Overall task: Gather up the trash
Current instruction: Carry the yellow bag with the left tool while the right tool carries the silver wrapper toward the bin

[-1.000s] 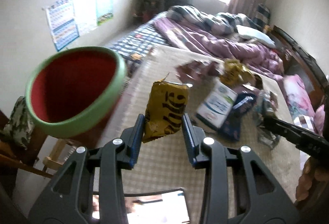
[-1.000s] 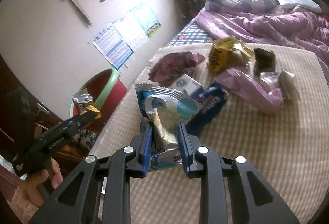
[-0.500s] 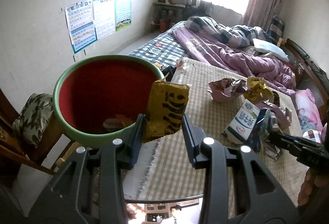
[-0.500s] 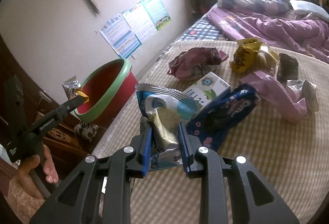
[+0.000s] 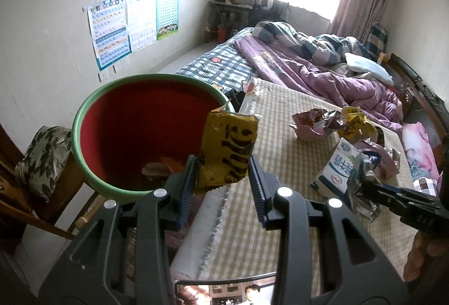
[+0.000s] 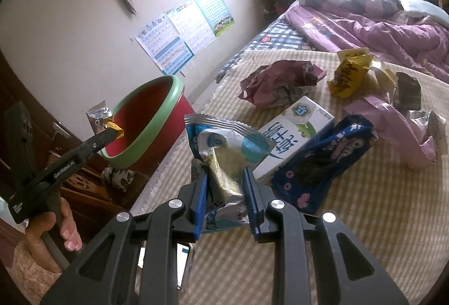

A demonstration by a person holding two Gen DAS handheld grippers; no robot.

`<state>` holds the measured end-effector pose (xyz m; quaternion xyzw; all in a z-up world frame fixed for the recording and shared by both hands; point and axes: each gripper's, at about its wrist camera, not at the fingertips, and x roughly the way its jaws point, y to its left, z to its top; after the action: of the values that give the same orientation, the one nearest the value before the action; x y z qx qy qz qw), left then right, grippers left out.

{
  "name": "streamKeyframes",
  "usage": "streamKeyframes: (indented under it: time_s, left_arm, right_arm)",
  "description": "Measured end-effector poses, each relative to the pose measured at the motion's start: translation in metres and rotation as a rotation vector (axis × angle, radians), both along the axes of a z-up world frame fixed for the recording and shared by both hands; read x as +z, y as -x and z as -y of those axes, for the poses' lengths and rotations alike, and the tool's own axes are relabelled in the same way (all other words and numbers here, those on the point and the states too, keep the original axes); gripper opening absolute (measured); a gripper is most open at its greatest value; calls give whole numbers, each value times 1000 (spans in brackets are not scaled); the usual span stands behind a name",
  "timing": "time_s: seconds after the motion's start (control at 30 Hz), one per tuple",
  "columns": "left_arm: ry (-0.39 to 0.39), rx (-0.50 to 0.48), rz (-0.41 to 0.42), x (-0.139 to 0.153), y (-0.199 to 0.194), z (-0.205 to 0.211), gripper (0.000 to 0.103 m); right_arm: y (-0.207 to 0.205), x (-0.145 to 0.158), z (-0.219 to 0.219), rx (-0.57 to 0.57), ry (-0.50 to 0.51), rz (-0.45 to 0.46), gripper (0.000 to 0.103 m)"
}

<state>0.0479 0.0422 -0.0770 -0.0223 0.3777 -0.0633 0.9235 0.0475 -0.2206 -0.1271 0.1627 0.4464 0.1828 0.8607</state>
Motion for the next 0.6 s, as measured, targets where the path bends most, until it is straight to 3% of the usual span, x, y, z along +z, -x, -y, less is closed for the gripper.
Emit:
streamKeyframes:
  time_s: [0.6]
  left_arm:
    - [-6,-21,6,0,-15,-9,36]
  right_arm:
    - [-10,-5,-12,-14,1,-20,25]
